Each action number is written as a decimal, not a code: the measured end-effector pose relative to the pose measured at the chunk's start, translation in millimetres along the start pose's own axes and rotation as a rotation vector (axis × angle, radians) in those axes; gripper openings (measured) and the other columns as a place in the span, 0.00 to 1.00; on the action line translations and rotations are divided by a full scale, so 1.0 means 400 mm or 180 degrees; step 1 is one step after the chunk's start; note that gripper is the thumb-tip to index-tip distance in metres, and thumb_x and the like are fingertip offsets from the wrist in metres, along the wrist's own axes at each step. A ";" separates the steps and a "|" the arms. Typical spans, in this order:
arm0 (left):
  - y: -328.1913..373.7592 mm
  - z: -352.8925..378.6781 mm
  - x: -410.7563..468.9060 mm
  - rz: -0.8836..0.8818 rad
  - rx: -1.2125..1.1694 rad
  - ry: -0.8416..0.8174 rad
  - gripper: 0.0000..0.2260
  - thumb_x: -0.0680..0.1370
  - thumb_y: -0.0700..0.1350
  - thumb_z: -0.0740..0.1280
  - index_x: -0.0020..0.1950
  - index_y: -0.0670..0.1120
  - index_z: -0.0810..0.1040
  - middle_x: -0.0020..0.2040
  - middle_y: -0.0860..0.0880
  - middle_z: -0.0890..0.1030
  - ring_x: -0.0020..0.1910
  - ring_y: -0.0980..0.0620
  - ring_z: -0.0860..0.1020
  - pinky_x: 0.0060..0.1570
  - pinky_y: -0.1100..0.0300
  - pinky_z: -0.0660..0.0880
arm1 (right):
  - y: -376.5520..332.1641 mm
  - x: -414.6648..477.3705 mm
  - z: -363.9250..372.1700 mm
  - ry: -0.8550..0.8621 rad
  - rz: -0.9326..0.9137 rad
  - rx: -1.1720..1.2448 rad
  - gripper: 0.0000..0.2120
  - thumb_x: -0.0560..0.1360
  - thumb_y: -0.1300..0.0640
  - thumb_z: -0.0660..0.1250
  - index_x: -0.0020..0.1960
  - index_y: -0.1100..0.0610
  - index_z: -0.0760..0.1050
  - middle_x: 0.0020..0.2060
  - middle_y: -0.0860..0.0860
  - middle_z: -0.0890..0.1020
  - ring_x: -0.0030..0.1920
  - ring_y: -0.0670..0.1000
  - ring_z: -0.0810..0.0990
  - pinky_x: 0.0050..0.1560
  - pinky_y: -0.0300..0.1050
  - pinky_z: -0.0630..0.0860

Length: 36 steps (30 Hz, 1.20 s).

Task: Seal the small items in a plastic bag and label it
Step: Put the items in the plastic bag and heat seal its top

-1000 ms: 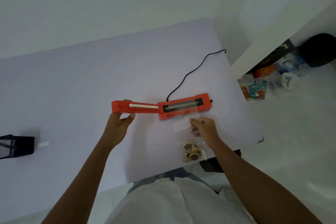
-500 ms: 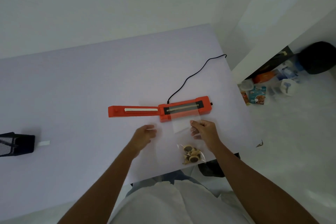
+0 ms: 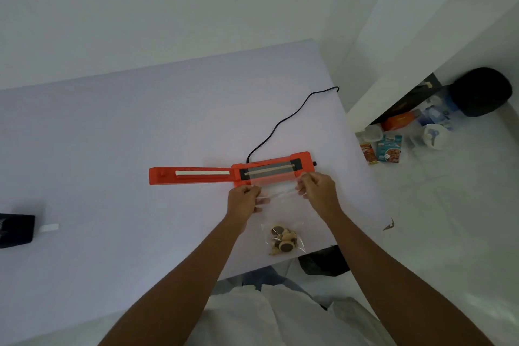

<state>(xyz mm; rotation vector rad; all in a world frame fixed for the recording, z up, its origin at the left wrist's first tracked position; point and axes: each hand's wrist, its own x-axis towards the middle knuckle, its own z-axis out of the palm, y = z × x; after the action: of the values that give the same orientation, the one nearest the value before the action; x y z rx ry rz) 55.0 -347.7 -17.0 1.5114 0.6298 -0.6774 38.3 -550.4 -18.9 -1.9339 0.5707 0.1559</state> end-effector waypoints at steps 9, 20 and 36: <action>0.035 0.027 0.006 0.0080 -0.0131 0.0408 0.06 0.79 0.43 0.66 0.48 0.42 0.81 0.42 0.44 0.85 0.32 0.50 0.85 0.25 0.61 0.75 | -0.021 0.103 -0.020 -0.0058 -0.0544 -0.1238 0.22 0.77 0.63 0.69 0.71 0.57 0.73 0.58 0.56 0.75 0.59 0.52 0.75 0.64 0.44 0.74; 0.136 0.099 -0.010 0.1358 0.0755 0.0472 0.07 0.79 0.41 0.66 0.44 0.43 0.82 0.35 0.45 0.82 0.27 0.54 0.80 0.23 0.65 0.74 | -0.001 0.111 -0.031 0.0009 -0.0656 -0.0877 0.16 0.77 0.66 0.68 0.64 0.58 0.79 0.46 0.52 0.76 0.44 0.48 0.76 0.48 0.33 0.73; 0.123 -0.067 -0.109 0.1366 0.0303 -0.0539 0.09 0.82 0.46 0.62 0.54 0.43 0.79 0.49 0.45 0.85 0.41 0.44 0.86 0.36 0.52 0.82 | -0.056 -0.063 -0.016 -0.0976 -0.0050 0.1839 0.29 0.73 0.34 0.65 0.54 0.59 0.82 0.46 0.59 0.85 0.47 0.58 0.84 0.47 0.45 0.80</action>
<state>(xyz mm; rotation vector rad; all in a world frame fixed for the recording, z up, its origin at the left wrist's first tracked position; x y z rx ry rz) 63.0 -322.9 49.0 1.5910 0.1358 -0.5002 25.4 -540.9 11.4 -1.3207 0.3445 0.2429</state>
